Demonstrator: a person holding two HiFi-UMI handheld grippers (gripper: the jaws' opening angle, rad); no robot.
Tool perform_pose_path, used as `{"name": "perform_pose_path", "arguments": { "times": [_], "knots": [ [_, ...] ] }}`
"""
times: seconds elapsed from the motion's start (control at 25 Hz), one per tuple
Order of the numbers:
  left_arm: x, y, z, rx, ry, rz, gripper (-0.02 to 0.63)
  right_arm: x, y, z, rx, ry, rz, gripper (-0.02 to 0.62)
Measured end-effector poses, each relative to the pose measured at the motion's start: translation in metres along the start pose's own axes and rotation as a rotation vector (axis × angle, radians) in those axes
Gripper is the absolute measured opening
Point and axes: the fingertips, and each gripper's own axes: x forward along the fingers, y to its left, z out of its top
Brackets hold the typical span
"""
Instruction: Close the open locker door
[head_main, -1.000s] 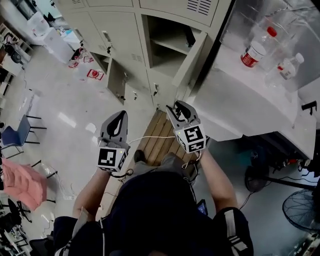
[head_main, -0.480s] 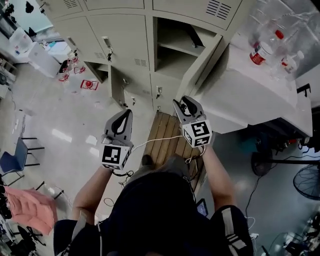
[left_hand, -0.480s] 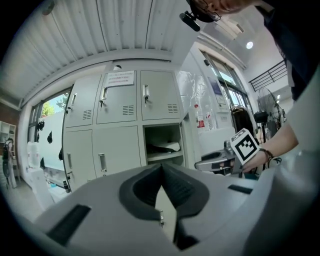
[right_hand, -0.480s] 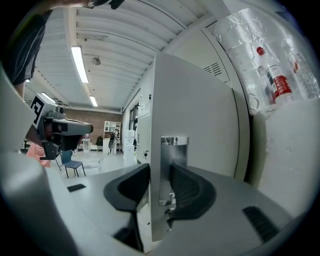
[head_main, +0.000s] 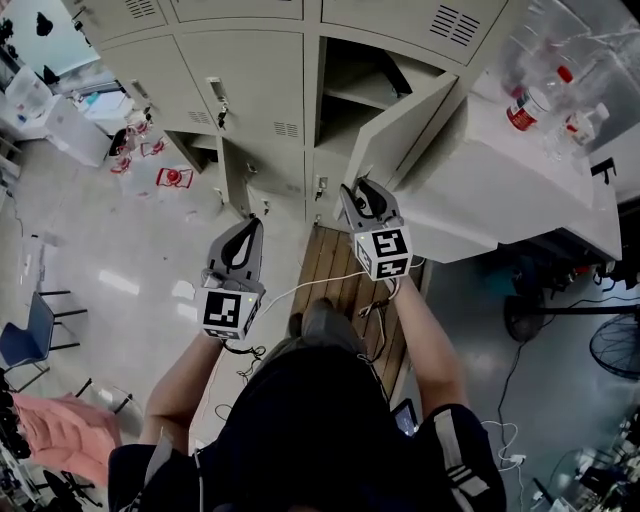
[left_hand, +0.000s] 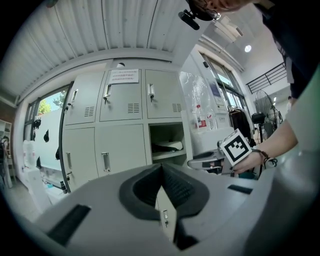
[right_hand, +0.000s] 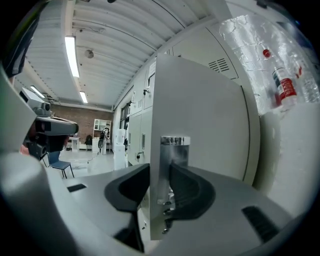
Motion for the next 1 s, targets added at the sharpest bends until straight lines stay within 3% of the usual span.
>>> {"name": "perform_pose_path", "arguments": {
  "times": [0.32, 0.8, 1.0],
  "knots": [
    [0.017, 0.016, 0.002, 0.012, 0.009, 0.033, 0.005, 0.03, 0.004, 0.006, -0.012, 0.005, -0.006, 0.12],
    [0.052, 0.047, 0.008, 0.029, 0.012, 0.148, 0.005, 0.075, 0.002, 0.016, 0.012, -0.006, 0.017, 0.112],
    [0.058, 0.052, 0.005, 0.042, 0.004, 0.15, 0.005, 0.086, 0.0, 0.016, 0.016, -0.009, 0.017, 0.107]
  ]
}}
